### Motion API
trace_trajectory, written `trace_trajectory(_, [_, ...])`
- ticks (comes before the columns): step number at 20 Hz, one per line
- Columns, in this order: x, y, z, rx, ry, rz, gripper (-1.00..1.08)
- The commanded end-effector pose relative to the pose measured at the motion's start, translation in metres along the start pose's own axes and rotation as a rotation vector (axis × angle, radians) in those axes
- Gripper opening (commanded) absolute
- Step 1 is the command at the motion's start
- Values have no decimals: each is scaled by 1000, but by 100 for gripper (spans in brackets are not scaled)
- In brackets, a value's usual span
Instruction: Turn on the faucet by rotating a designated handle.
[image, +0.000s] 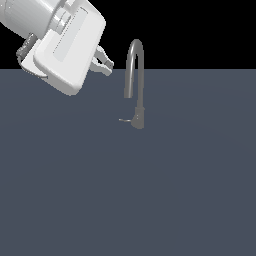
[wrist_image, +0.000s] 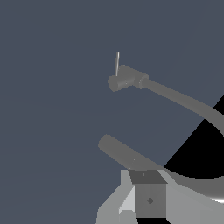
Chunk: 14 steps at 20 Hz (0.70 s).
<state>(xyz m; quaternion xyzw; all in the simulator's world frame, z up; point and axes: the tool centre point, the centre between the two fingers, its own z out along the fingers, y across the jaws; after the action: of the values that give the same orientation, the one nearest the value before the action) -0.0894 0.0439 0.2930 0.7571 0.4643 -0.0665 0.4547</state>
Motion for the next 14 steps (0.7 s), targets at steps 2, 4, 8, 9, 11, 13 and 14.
trace_trajectory(2, [11, -2, 8, -58, -5, -57, -100])
trace_trajectory(4, [18, -4, 12, -90, -8, -88, -100])
trace_trajectory(8, [30, -6, 22, -153, -14, -150, -100])
trace_trajectory(9, [33, -7, 24, -169, -16, -165, -100])
trace_trajectory(11, [38, -8, 29, -200, -19, -195, -100])
trace_trajectory(13, [44, -10, 34, -232, -22, -226, -100])
trace_trajectory(14, [47, -10, 36, -248, -24, -241, -100])
